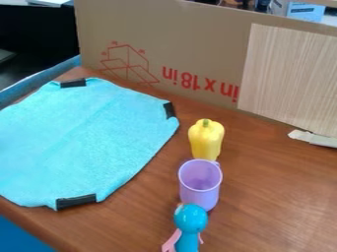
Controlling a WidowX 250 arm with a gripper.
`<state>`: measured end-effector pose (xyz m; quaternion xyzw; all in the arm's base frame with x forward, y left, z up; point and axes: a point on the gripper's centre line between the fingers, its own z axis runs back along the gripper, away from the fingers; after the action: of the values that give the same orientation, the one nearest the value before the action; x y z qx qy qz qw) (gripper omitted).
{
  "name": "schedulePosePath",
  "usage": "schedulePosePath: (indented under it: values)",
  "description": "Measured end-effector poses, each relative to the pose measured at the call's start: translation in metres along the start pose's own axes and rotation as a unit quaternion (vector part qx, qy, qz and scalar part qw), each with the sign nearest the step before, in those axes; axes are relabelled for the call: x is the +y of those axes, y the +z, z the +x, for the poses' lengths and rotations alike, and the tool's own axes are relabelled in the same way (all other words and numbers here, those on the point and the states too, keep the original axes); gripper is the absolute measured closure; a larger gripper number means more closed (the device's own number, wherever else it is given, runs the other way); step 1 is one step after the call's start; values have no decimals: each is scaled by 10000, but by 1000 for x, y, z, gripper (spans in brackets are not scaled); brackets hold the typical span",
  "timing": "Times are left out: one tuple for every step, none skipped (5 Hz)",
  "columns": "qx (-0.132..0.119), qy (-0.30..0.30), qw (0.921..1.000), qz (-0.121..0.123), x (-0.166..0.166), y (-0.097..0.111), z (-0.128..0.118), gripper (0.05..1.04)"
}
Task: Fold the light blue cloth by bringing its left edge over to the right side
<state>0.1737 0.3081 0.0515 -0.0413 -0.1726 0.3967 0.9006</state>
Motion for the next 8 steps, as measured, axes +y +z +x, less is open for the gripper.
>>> schedulePosePath:
  values:
    - [22, -59, 9997, 232, 0, -4, 0, 84]
    - [-63, -47, 9997, 225, -2, -10, -2, 84]
    - [-152, 50, 9997, 195, -5, -14, -3, 84]
    - [-272, 138, 9993, 196, -4, -23, -4, 134]
    - [-360, 190, 9989, 243, -2, -25, -3, 432]
    - [-361, 203, 9990, 179, -4, -26, -3, 728]
    - [-252, 249, 9994, 17, -8, -25, -5, 928]
    - [-89, 344, 9985, -410, -23, -8, 2, 1015]
